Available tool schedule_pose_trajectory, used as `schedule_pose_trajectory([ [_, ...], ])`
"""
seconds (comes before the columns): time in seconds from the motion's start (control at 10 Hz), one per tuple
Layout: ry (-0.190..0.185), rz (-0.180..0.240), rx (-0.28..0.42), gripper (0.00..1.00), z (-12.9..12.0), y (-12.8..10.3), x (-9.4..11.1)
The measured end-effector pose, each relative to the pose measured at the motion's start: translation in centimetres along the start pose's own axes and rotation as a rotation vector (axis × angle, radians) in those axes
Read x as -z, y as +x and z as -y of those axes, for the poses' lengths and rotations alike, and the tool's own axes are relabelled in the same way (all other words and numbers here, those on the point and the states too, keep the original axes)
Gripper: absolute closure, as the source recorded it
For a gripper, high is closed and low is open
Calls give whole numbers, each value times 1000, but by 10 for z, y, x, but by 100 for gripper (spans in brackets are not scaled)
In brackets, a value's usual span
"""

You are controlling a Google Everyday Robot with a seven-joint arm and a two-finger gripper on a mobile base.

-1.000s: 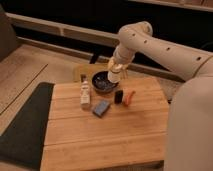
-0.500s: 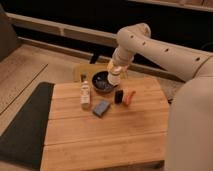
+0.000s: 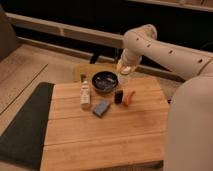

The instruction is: Place the ceramic cup over the eraser

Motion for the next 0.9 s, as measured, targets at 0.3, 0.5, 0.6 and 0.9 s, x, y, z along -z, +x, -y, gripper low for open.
schedule_pose_trajectory([
  [0.3,-86,-18,32,100,-44,15,1],
  [0.5,-120,-43,46,100,-59,33,-3],
  [0.6,-121,-49,45,100,-58,37,-4],
  [0.9,-99,-50,37,100,-47,42,-2],
])
